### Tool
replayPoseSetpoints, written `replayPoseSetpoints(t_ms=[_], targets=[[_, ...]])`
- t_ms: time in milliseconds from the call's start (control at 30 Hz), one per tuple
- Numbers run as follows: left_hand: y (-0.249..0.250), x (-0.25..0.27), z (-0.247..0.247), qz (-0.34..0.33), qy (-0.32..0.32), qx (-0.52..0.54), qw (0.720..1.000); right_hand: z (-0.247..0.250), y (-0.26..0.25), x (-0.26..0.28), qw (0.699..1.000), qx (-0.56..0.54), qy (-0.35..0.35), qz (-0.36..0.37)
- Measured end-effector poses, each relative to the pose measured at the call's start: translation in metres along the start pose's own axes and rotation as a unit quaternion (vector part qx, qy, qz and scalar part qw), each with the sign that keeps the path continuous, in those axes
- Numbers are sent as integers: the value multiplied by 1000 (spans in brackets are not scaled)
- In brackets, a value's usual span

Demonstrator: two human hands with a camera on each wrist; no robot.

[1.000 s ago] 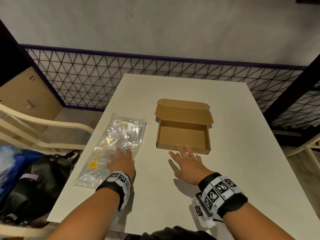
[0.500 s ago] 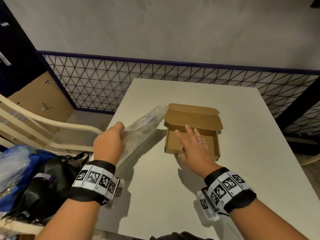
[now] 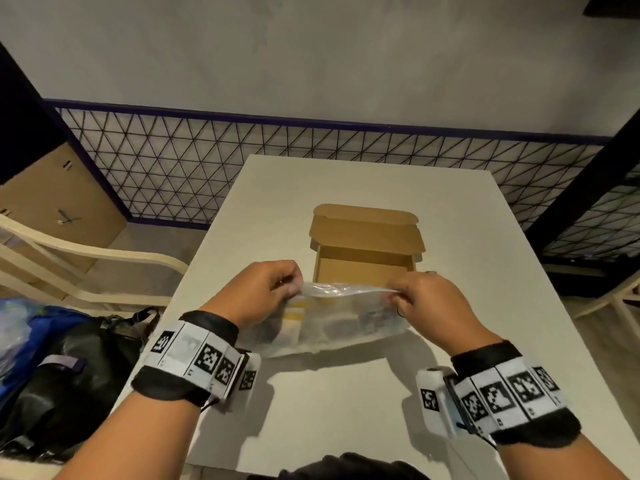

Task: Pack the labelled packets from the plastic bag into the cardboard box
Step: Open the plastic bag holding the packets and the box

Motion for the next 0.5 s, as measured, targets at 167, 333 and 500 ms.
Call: replayPoseSetpoints(t_ms=[167,333,500], targets=[[1,-7,-50,-1,-70,-89,994,-24,34,21,999,25,-20,-23],[27,-10,-73,-42,-36,-118,991,-27,44,30,992,128,23,-6],[55,-10,-94,-95,-49,-121,987,-20,38,34,991,112,70,35]])
Point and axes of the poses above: each hand's wrist, its own x-axis away from the middle knuckle, its own z-axis out of the back of the hand, y = z × x, the point moved 6 cm from there along -x, towards the middle knuckle, and after that the axes turned 11 degrees about y, right-handed, at the moved point
